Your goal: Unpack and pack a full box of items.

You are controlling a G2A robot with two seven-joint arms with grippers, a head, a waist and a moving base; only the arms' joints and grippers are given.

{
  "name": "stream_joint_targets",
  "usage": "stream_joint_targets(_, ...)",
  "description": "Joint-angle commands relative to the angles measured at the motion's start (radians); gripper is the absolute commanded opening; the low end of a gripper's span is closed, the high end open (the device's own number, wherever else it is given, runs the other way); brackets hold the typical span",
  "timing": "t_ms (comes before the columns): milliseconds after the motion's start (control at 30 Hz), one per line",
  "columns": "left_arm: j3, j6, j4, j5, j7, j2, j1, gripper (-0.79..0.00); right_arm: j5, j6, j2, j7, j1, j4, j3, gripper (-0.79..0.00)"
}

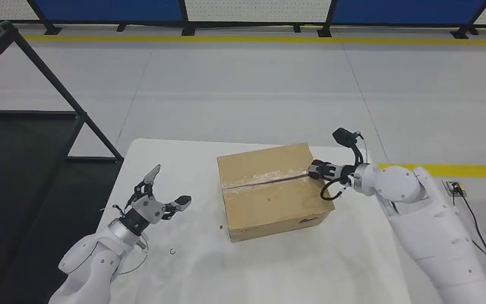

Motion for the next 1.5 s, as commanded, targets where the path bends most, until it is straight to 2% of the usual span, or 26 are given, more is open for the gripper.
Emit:
stream_joint_targets(0, 0.009, 0.018, 0.003, 0.005, -0.003, 0.0, -0.007, 0.0, 0.032, -0.053, 0.007, -0.009, -0.034, -0.045, 0.031, -0.785)
stream_joint_targets(167, 0.042, 0.084, 0.009, 0.006, 0.004, 0.0, -0.034, 0.0, 0.102, -0.266, 0.018, -0.012, -0.101, -0.124, 0.079, -0.785)
stream_joint_targets(200, 0.049, 0.09, 0.005, 0.011, 0.005, 0.0, -0.04, -0.142, 0.119, -0.318, 0.019, -0.007, -0.111, -0.132, 0.082, -0.785)
stream_joint_targets(233, 0.056, 0.092, 0.002, 0.013, 0.001, -0.001, -0.044, -0.336, 0.132, -0.359, 0.02, 0.002, -0.116, -0.135, 0.083, -0.785)
stream_joint_targets(267, 0.063, 0.101, 0.001, 0.01, -0.006, -0.001, -0.047, -0.785, 0.143, -0.396, 0.021, 0.011, -0.117, -0.139, 0.083, -0.785)
stream_joint_targets(333, 0.07, 0.14, 0.014, -0.028, -0.018, -0.002, -0.054, -0.785, 0.162, -0.456, 0.021, 0.034, -0.114, -0.138, 0.078, -0.785)
stream_joint_targets(467, 0.062, 0.321, 0.069, -0.201, -0.026, -0.003, -0.088, -0.785, 0.18, -0.536, 0.02, 0.069, -0.096, -0.131, 0.061, -0.785)
stream_joint_targets(567, 0.059, 0.331, 0.067, -0.2, -0.023, -0.002, -0.09, -0.785, 0.186, -0.596, 0.021, 0.107, -0.084, -0.13, 0.049, -0.785)
stream_joint_targets(700, 0.061, 0.332, 0.067, -0.2, -0.021, -0.002, -0.088, -0.785, 0.17, -0.61, 0.02, 0.145, -0.059, -0.133, 0.023, -0.785)
stream_joint_targets(767, 0.074, 0.362, 0.088, -0.22, 0.03, -0.004, -0.09, -0.785, 0.152, -0.6, 0.017, 0.144, -0.044, -0.129, 0.005, -0.785)
stream_joint_targets(967, 0.149, 0.4, 0.234, -0.371, 0.177, -0.028, -0.197, -0.785, 0.143, -0.583, 0.008, 0.138, -0.009, -0.092, -0.04, -0.785)
stream_joint_targets(1133, 0.202, 0.399, 0.307, -0.437, 0.209, -0.044, -0.259, -0.785, 0.13, -0.539, -0.006, 0.155, 0.022, -0.075, -0.101, -0.785)
stream_joint_targets(1267, 0.222, 0.398, 0.334, -0.446, 0.216, -0.049, -0.28, -0.785, 0.174, -0.458, -0.041, 0.126, 0.083, -0.026, -0.19, -0.785)
stream_joint_targets(1467, 0.228, 0.396, 0.345, -0.452, 0.206, -0.051, -0.281, -0.785, 0.24, -0.391, -0.122, 0.115, 0.229, 0.112, -0.354, -0.785)
